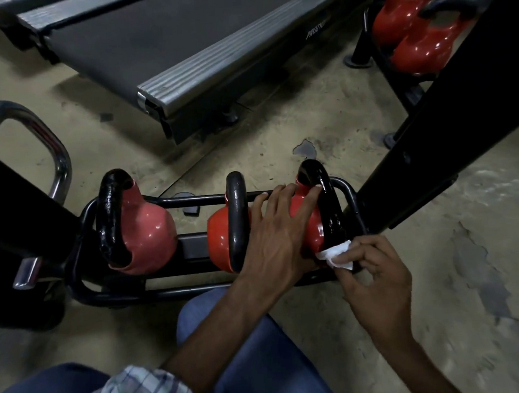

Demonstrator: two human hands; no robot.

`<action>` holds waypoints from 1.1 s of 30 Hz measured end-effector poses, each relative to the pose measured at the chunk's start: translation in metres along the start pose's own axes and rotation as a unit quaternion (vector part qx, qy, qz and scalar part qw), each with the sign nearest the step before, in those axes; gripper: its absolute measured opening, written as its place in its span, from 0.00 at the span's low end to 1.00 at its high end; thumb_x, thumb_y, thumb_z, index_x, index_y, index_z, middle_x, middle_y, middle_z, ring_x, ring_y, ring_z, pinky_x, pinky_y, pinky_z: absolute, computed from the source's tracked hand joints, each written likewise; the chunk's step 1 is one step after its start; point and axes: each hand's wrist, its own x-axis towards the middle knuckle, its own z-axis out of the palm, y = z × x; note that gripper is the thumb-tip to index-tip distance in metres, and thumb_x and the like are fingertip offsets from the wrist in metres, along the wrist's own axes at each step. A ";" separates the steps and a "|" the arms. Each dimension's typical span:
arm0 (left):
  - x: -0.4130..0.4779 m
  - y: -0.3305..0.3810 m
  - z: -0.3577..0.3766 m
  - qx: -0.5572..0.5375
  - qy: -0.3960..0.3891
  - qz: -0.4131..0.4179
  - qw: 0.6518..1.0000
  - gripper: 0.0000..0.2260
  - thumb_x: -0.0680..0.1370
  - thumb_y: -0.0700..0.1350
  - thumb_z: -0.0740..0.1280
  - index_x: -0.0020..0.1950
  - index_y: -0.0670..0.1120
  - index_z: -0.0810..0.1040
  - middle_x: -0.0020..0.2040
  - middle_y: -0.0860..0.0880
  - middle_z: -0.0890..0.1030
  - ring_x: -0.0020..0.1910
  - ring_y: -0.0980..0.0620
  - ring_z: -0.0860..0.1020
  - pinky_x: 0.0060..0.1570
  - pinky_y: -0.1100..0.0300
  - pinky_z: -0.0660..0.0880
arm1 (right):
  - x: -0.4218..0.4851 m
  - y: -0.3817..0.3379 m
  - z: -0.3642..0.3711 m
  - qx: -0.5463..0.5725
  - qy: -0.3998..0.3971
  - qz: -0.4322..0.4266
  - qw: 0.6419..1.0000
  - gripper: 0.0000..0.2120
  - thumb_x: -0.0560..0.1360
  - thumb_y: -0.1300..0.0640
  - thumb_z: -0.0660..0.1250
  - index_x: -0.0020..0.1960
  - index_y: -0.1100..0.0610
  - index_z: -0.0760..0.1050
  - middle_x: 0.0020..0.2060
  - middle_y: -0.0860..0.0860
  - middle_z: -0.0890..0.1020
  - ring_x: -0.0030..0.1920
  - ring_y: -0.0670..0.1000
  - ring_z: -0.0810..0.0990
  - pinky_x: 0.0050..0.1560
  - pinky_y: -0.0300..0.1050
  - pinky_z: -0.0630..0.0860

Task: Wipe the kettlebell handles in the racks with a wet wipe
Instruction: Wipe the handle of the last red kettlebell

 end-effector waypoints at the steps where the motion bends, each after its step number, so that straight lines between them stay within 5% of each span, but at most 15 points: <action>1: 0.000 0.001 0.000 -0.005 0.005 0.005 1.000 0.50 0.63 0.60 0.79 0.80 0.51 0.60 0.74 0.41 0.66 0.75 0.42 0.63 0.73 0.43 0.54 | -0.004 0.001 0.003 0.042 0.021 0.028 0.998 0.09 0.67 0.70 0.78 0.40 0.59 0.82 0.46 0.49 0.80 0.47 0.47 0.83 0.51 0.37 0.80; 4: -0.001 0.003 0.000 -0.006 0.008 0.016 1.000 0.48 0.65 0.58 0.78 0.80 0.50 0.61 0.74 0.42 0.66 0.75 0.43 0.63 0.73 0.45 0.54 | -0.011 -0.002 0.012 0.104 0.058 0.070 0.990 0.09 0.68 0.71 0.77 0.41 0.59 0.82 0.44 0.53 0.83 0.46 0.51 0.86 0.50 0.42 0.82; 11: -0.003 0.000 -0.002 -0.010 0.004 0.028 1.000 0.45 0.68 0.51 0.77 0.80 0.49 0.60 0.74 0.41 0.66 0.75 0.42 0.64 0.73 0.46 0.53 | -0.018 -0.007 0.036 -0.030 0.077 -0.010 0.997 0.08 0.68 0.68 0.79 0.43 0.58 0.85 0.33 0.48 0.80 0.34 0.45 0.79 0.36 0.34 0.75; 18: -0.005 -0.001 0.001 0.004 -0.020 0.026 0.999 0.49 0.68 0.51 0.78 0.82 0.51 0.53 0.76 0.41 0.64 0.76 0.42 0.62 0.74 0.43 0.53 | -0.028 0.005 0.029 0.143 0.097 0.129 0.976 0.10 0.70 0.72 0.75 0.42 0.58 0.81 0.38 0.49 0.86 0.43 0.48 0.86 0.47 0.40 0.81; 22: -0.005 -0.001 0.002 0.017 -0.018 0.025 0.999 0.52 0.65 0.49 0.80 0.82 0.51 0.52 0.76 0.42 0.63 0.76 0.43 0.62 0.74 0.44 0.53 | -0.022 0.025 0.023 0.213 0.088 0.198 0.953 0.12 0.72 0.73 0.72 0.45 0.57 0.80 0.41 0.47 0.85 0.45 0.47 0.84 0.50 0.35 0.79; 26: -0.005 0.002 0.002 0.003 -0.016 0.027 1.000 0.53 0.64 0.55 0.80 0.82 0.51 0.53 0.76 0.42 0.63 0.76 0.42 0.62 0.74 0.43 0.54 | -0.004 0.037 0.020 0.223 0.024 0.218 0.950 0.14 0.75 0.73 0.69 0.48 0.54 0.80 0.46 0.49 0.86 0.51 0.50 0.83 0.50 0.36 0.79; 33: -0.005 0.003 0.002 0.001 0.005 0.026 1.000 0.49 0.66 0.55 0.77 0.81 0.49 0.57 0.74 0.42 0.66 0.74 0.43 0.64 0.72 0.45 0.55 | 0.055 0.032 0.002 0.109 -0.220 0.118 0.962 0.11 0.76 0.65 0.71 0.53 0.51 0.84 0.49 0.46 0.87 0.53 0.45 0.85 0.55 0.39 0.81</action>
